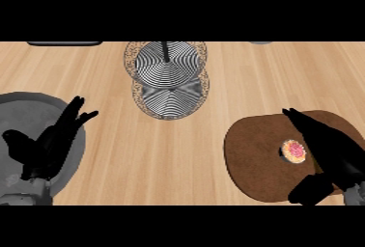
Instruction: Pick the cupcake from the cutting board and place it in the tiered basket
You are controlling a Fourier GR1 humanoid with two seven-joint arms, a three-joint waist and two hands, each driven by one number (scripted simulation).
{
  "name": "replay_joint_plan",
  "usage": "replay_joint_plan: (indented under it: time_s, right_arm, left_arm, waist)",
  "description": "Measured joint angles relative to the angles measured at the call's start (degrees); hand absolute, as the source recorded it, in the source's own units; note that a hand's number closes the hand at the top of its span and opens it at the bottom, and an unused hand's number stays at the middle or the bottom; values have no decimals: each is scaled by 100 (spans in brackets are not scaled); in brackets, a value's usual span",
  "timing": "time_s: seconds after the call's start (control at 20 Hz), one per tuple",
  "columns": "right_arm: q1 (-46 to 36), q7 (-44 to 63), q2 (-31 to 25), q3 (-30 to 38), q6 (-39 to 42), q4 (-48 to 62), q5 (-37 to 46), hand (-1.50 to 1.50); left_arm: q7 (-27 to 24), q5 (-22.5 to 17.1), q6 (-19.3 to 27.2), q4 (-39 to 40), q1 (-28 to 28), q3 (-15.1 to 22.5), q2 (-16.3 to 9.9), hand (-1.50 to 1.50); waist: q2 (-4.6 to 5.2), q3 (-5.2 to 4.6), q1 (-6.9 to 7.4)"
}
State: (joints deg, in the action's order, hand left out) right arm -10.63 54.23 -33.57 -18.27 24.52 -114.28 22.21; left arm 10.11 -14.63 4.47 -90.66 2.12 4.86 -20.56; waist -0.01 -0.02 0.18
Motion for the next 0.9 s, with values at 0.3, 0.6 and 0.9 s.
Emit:
replay_joint_plan:
  time_s: [0.3,0.6,0.9]
  right_arm:
    - [229,-730,194,-3,-310,767,924,-150]
    - [400,-1149,431,82,-547,1019,1667,-150]
    - [348,-1402,603,304,-128,1407,1767,150]
  left_arm:
    - [5,151,-80,140,121,-105,155,0]
    - [136,210,-250,137,197,-302,237,0]
    - [267,314,-365,82,235,-459,303,0]
  waist:
    - [3,3,-8]
    - [0,3,-14]
    - [0,1,-9]
